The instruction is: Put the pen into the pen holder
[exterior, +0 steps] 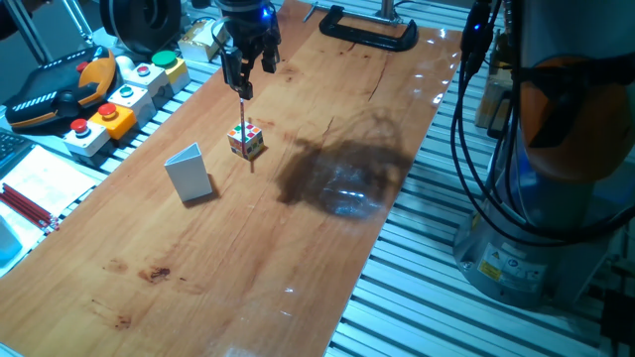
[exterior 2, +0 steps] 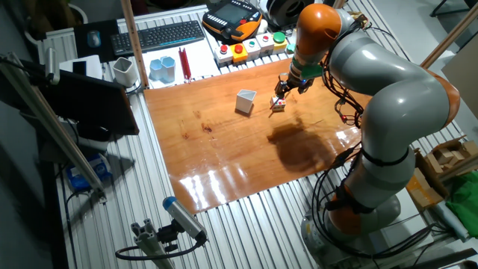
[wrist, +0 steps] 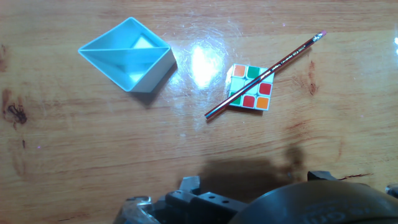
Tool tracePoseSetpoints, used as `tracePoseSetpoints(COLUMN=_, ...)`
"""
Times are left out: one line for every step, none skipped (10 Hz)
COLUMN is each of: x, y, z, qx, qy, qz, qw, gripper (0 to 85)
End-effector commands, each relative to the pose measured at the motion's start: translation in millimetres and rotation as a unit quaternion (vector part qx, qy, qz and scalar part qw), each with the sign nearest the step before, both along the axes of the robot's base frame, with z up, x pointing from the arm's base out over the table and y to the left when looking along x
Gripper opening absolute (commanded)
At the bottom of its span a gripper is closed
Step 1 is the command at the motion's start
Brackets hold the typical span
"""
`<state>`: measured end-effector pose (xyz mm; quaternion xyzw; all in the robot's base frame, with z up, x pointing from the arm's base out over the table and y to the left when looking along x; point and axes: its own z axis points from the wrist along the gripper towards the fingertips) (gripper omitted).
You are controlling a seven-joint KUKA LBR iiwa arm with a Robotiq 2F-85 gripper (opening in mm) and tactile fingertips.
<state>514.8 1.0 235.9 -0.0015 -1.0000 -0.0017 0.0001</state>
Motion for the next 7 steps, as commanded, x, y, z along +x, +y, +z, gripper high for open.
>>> tracePoseSetpoints(x=0.0, y=-0.3, z=0.2, qx=0.001, qy=0.001, qz=-0.002, qw=1.000, gripper=0.7)
tracePoseSetpoints(x=-0.1, y=-0.4, z=0.4, qx=0.001, qy=0.001, qz=-0.002, qw=1.000, gripper=0.7)
tracePoseSetpoints(x=0.0, y=-0.4, z=0.3, qx=0.001, qy=0.001, qz=-0.002, qw=1.000, gripper=0.7)
tracePoseSetpoints(x=0.0, y=-0.5, z=0.3, qx=0.001, qy=0.001, qz=-0.002, qw=1.000, gripper=0.7)
tracePoseSetpoints(x=0.2, y=-0.5, z=0.1, qx=0.000, qy=0.000, qz=-0.002, qw=1.000, gripper=0.7)
tracePoseSetpoints(x=0.7, y=-0.3, z=-0.5, qx=0.000, qy=0.000, qz=-0.004, qw=1.000, gripper=0.7)
tracePoseSetpoints(x=1.1, y=0.1, z=-1.2, qx=-0.001, qy=0.000, qz=-0.007, qw=1.000, gripper=0.7)
